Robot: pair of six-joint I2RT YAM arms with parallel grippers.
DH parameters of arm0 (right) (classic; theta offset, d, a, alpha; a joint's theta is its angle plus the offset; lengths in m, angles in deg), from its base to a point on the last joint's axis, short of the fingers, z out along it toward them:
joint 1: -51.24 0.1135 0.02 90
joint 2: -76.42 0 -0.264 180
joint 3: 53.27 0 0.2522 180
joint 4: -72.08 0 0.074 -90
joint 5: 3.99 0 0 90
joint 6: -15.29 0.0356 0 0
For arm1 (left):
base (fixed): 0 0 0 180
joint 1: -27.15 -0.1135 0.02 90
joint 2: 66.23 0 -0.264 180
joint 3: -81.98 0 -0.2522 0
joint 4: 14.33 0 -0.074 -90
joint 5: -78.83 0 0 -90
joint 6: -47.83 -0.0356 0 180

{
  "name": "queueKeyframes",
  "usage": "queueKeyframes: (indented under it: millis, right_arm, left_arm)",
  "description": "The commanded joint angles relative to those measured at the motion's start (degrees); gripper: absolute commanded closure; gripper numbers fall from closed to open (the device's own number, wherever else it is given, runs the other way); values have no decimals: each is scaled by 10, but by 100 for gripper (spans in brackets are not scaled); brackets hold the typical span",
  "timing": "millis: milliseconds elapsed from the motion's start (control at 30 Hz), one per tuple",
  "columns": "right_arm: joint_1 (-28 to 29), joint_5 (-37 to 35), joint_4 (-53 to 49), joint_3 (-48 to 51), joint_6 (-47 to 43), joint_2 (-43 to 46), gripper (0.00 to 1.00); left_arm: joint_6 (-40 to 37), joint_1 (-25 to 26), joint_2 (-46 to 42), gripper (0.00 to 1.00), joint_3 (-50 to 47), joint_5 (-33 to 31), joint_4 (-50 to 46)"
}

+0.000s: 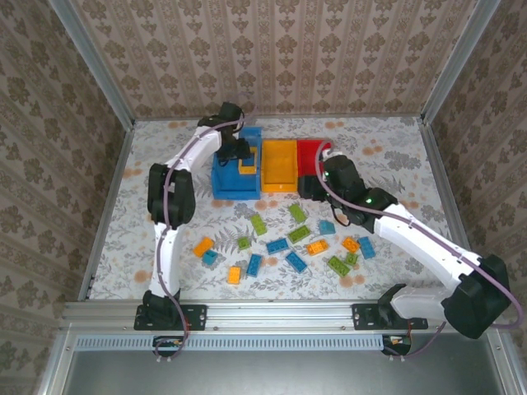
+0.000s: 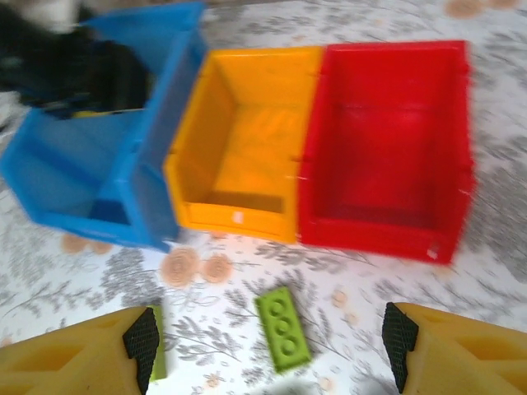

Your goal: Sort the legos into containers by color

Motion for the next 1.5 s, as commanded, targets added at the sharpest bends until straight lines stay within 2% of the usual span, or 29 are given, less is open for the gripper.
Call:
queueKeyframes:
  millis: [0,100,167,267,400,600,800,933,1100,1333,1467]
  right_arm:
    - [-18,-46,-105,2,91,19,26]
    - [-29,-55,-185,-22,165,9,29]
    - [-30,-70,-254,-49,250,-10,33]
    - [-33,-54,-321,-70,385,-47,31]
    - [-45,5,-323,-75,494,-90,27]
    - [-52,79,-273,-50,623,-165,26]
    - [-63,107,-211,-11,686,-202,25]
    - [-69,139,-186,8,707,-222,26]
    - [-71,144,-157,18,718,-241,28]
    - [-76,156,-110,37,733,-259,49]
    - [-81,120,-122,24,691,-228,66]
  left_arm:
    - [35,8,-114,49,-40,-6,12]
    - [26,26,-203,47,-120,-11,45]
    - [4,55,-275,42,-193,-10,87]
    - [-33,99,-386,36,-318,23,172]
    - [-53,150,-514,29,-461,66,250]
    - [-18,185,-648,26,-584,83,254]
    - [-8,194,-706,27,-610,66,219]
    - [-3,196,-712,26,-614,66,212]
    - [-4,198,-705,27,-608,65,209]
    - [-4,199,-686,28,-599,72,219]
    - [1,203,-678,28,-592,71,228]
